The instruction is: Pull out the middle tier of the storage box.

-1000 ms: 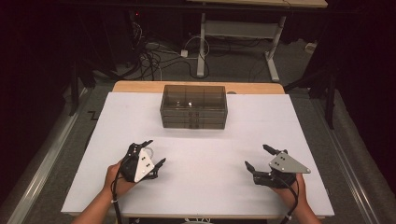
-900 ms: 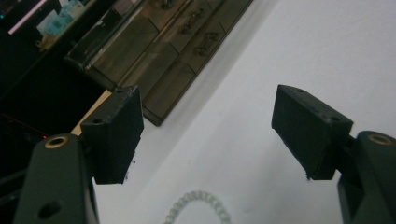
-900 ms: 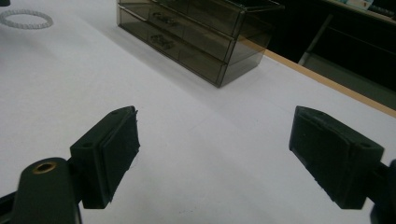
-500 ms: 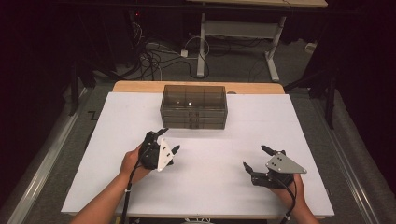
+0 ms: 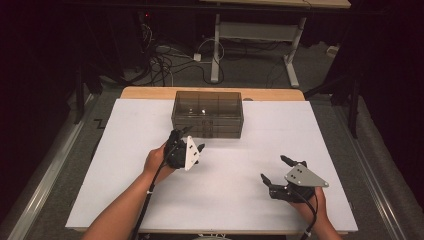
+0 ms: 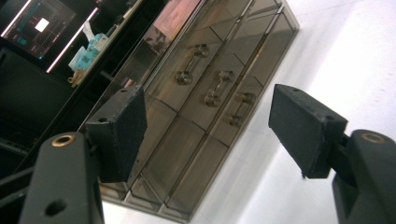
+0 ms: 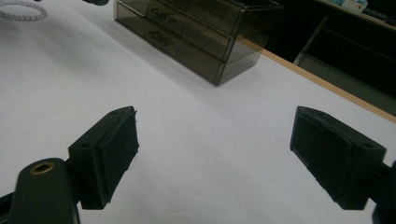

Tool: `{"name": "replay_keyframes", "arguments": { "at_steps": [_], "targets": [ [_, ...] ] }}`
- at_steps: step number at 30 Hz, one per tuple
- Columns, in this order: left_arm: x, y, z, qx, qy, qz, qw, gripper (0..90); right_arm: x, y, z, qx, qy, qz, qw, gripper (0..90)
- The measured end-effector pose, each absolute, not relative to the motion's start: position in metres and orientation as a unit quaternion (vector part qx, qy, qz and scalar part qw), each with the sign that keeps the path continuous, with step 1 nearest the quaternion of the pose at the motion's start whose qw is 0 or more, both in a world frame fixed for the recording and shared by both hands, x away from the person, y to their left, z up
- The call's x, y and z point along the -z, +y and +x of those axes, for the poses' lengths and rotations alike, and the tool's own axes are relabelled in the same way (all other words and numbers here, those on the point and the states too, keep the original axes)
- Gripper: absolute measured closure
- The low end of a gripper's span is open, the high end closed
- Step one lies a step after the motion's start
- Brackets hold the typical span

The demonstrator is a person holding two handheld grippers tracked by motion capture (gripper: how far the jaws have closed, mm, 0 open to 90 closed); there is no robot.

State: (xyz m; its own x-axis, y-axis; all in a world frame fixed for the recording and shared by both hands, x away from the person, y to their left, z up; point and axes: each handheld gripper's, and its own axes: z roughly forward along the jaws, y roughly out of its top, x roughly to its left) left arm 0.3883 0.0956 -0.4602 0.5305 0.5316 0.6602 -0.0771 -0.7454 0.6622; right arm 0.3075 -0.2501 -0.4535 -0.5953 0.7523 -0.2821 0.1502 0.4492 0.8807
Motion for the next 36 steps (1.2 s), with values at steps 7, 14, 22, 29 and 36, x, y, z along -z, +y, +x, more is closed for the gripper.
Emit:
{"name": "replay_keyframes", "arguments": {
  "at_steps": [7,14,22,29,36],
  "targets": [
    [0.464,0.084,0.4,-0.478,0.137,0.806,0.321,30.8,0.454,-0.252,0.309,-0.434,0.777,0.295,0.348,15.8],
    [0.478,0.074,0.406,-0.497,0.115,0.814,0.279,44.2,0.455,-0.248,0.309,-0.429,0.782,0.29,0.349,15.9],
    [0.499,0.057,0.413,-0.56,0.066,0.804,0.188,55.7,0.457,-0.248,0.31,-0.424,0.783,0.29,0.351,16.0],
    [0.513,0.048,0.421,-0.607,0.049,0.781,0.139,66.0,0.459,-0.243,0.309,-0.416,0.792,0.282,0.347,16.5],
    [0.516,0.044,0.421,-0.633,0.049,0.763,0.125,77.2,0.461,-0.24,0.309,-0.409,0.799,0.276,0.343,17.7]
  ]
}}
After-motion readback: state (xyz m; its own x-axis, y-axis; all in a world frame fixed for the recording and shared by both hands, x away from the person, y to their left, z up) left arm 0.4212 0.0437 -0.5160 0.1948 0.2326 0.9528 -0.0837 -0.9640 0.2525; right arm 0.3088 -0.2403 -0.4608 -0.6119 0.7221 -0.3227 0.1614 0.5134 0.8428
